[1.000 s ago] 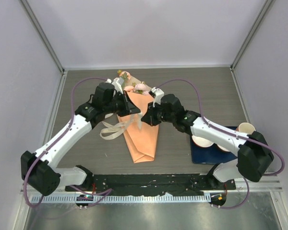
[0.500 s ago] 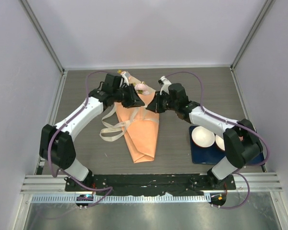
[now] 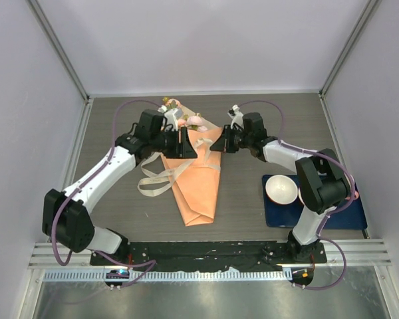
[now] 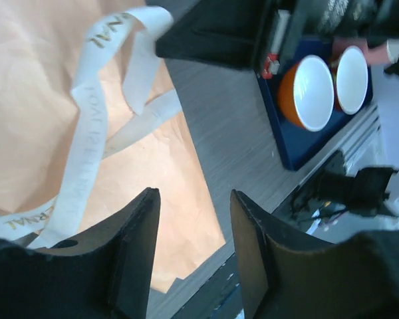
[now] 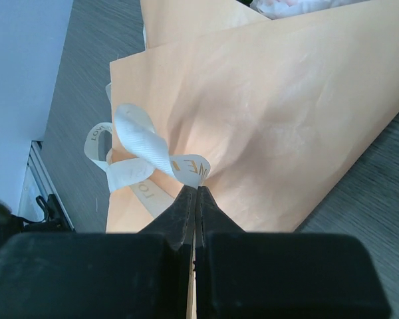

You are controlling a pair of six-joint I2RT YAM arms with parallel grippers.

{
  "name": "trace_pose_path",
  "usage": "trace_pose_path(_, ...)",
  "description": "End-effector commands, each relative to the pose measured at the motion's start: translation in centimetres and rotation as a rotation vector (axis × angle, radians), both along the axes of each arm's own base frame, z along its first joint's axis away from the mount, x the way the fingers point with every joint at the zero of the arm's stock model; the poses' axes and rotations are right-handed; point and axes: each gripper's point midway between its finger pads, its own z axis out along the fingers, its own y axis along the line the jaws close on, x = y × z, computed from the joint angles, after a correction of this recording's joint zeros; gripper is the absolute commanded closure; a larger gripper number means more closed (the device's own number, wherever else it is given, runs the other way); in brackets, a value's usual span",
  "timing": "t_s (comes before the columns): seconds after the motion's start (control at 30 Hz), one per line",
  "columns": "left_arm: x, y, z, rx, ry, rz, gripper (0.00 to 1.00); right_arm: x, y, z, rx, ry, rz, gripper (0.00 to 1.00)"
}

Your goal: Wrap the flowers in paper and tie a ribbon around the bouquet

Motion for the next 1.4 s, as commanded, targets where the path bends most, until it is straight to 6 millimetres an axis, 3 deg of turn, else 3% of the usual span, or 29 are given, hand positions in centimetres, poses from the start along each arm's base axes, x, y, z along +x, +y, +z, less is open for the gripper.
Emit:
trace_pose_path(0.0, -0.9, -2.4, -0.3, 0.077, -0.220, -0.266, 0.61, 1.2, 0.8, 3.1, 0.086, -0.088, 0.077, 1.00)
trace_pose_path(0.03, -0.8, -2.3, -1.0, 0.139, -0.235, -0.297, 0.65, 1.5, 0.8, 3.2, 0.093, -0.086, 0.084, 1.00)
trace_pose_path(0.07, -1.9, -2.4, -2.8, 0.218, -0.193, -0.348, 0.64, 1.4, 0.7, 2.8, 0.103, -0.070, 0.103, 1.00)
trace_pose_path(0.17, -1.3, -3.1, -4.5, 0.349, -0.326, -0.458, 0.46, 1.7, 0.6, 3.0, 0.118, -0.072, 0.109, 1.00)
trace_pose_path(0.27, -0.3, -2.8, -6.6, 0.479, -0.382, -0.516, 0.44, 1.8, 0.6, 3.1, 0.125, -0.065, 0.116, 1.00)
trace_pose_path(0.5, 2.6, -3.0, -8.1, 0.618, -0.495, -0.574, 0.46, 1.6, 0.3, 2.6, 0.129, -0.055, 0.118, 1.00)
trace_pose_path(0.7, 2.9, -3.8, -9.7, 0.646, -0.477, -0.633, 0.49, 1.4, 0.4, 2.4, 0.136, -0.046, 0.121, 0.99)
trace_pose_path(0.83, 3.1, -4.1, -10.7, 0.654, -0.465, -0.645, 0.57, 1.4, 0.6, 2.2, 0.141, -0.030, 0.120, 1.00)
trace_pose_path(1.07, 3.8, -3.8, -10.3, 0.682, -0.483, -0.618, 1.00, 1.1, 0.5, 1.5, 0.135, -0.001, 0.120, 0.99)
trace_pose_path(1.37, -0.1, -3.9, -8.3, 0.566, -0.427, -0.712, 1.00, 0.2, 1.0, 0.7, 0.131, 0.038, 0.136, 1.00)
